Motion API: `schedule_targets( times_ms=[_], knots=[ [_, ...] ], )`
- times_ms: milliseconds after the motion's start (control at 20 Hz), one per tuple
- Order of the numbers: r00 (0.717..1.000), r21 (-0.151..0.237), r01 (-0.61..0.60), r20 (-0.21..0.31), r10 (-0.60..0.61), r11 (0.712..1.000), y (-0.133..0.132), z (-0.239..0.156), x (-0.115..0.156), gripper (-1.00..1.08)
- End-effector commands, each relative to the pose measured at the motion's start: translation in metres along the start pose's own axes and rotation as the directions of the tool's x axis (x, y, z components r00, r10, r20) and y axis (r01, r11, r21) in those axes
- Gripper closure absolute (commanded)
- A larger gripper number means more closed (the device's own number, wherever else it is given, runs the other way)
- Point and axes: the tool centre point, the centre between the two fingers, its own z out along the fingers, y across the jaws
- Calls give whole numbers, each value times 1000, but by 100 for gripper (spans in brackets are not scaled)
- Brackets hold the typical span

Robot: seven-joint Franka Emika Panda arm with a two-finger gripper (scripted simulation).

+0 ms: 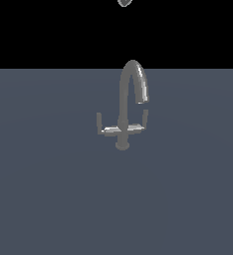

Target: Turn on the faucet by rotating a designated handle.

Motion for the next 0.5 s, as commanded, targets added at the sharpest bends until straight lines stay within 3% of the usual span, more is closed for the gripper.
schedule_targets(
  times_ms=[0, 200, 450],
  knots=[
    [996, 5, 78, 37, -78, 997, 8, 5, 6, 108],
    [976, 22, 197, 93, -199, 980, 20, 13, 15, 108],
    [925, 58, 340, 160, -345, 939, 35, 23, 27, 108]
  ],
)
